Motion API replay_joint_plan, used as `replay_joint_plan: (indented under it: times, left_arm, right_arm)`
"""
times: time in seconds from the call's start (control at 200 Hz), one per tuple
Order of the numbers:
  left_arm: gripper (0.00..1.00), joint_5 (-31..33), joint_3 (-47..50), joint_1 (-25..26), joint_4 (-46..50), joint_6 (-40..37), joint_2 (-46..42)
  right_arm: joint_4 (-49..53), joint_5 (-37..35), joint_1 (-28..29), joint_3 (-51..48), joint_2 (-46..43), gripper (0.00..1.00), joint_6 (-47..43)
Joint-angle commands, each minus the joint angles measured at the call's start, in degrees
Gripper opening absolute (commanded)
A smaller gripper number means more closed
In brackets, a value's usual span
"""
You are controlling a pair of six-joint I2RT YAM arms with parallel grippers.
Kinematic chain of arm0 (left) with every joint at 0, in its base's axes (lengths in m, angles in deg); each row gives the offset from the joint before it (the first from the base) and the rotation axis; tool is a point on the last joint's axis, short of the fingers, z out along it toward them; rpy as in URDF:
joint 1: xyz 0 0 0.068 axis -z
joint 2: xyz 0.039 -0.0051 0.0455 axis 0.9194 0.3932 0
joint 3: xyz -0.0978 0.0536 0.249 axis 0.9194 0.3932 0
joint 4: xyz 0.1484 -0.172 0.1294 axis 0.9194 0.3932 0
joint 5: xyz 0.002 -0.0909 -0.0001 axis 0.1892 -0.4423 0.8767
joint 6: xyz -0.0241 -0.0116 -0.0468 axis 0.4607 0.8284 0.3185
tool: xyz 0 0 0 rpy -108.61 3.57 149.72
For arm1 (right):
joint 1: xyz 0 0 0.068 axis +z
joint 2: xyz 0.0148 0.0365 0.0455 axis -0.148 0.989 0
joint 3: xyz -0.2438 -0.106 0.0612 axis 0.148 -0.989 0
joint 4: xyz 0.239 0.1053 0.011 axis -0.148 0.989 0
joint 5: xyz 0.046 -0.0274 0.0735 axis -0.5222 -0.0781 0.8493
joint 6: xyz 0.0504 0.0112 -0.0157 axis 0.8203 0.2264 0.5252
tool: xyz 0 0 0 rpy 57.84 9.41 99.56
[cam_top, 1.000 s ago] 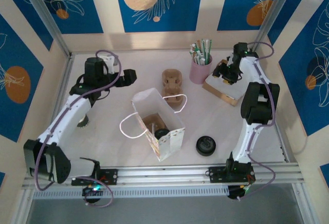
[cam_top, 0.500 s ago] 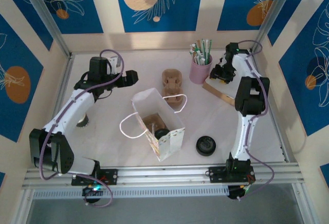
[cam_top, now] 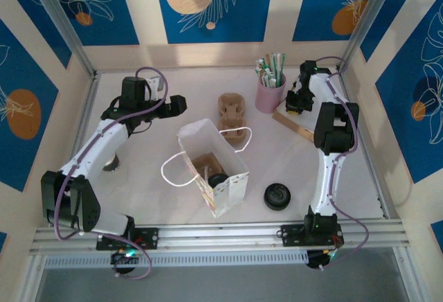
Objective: Pack the takeout coffee
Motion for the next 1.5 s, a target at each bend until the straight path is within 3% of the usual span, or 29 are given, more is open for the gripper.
replay_joint_plan:
  times: [0.0,0.225,0.31,0.35,0.43,0.795,0.86,0.99,1.2,1.496]
  left_arm:
    - [0.99,-1.4,-2.0,-0.8,-1.0,0.3,0.4]
    - [0.99,-1.3,-2.3,-0.8,-0.8,0.2,0.4]
    - [0.99,-1.4,-2.4,-0.8,-0.9,0.3,0.4]
    - [0.99,-1.4,-2.4,-0.8,-1.0,0.3,0.4]
    - [0.99,-1.4,-2.5,-0.8,-1.0,0.4,0.6]
    - [0.99,-1.5,-2.7,-0.8,-1.1,0.3,1.1]
    - [0.98,-1.5,-2.6,-0.8,-1.1,0.3,1.2]
    - [0.98,-1.5,-2.7,-0.8,-1.1,0.4,1.2]
    - [0.98,-1.5,-2.7,-0.8,-1.3,0.3,1.3]
    - [0.98,-1.7,-2.7,-0.8,-1.3,0.7,1.0]
  right_arm:
    - [-0.2,0.2,-0.2,1.2,-0.3,0.0,0.0]
    - [-4.0,0.8,-0.8,-2.0,-6.2,0.0,1.4]
    - [-4.0,0.2,-0.8,-1.3,-5.8,0.41,0.9]
    - [-3.4,-0.4,-0.8,-0.5,-4.8,0.48,0.6]
    - [-2.5,-1.2,-0.6,0.7,-2.9,0.52,0.5]
    - [-0.7,-0.7,0.1,3.9,3.2,0.45,0.2]
    - [-0.6,-0.7,0.0,4.3,3.8,0.39,0.3]
    - [-0.6,-0.8,-0.2,4.7,4.3,0.17,0.4]
    - [-0.5,-0.5,-0.6,4.5,3.5,0.0,0.2]
    - [-1.0,-1.5,-0.3,1.4,-6.0,0.0,0.8]
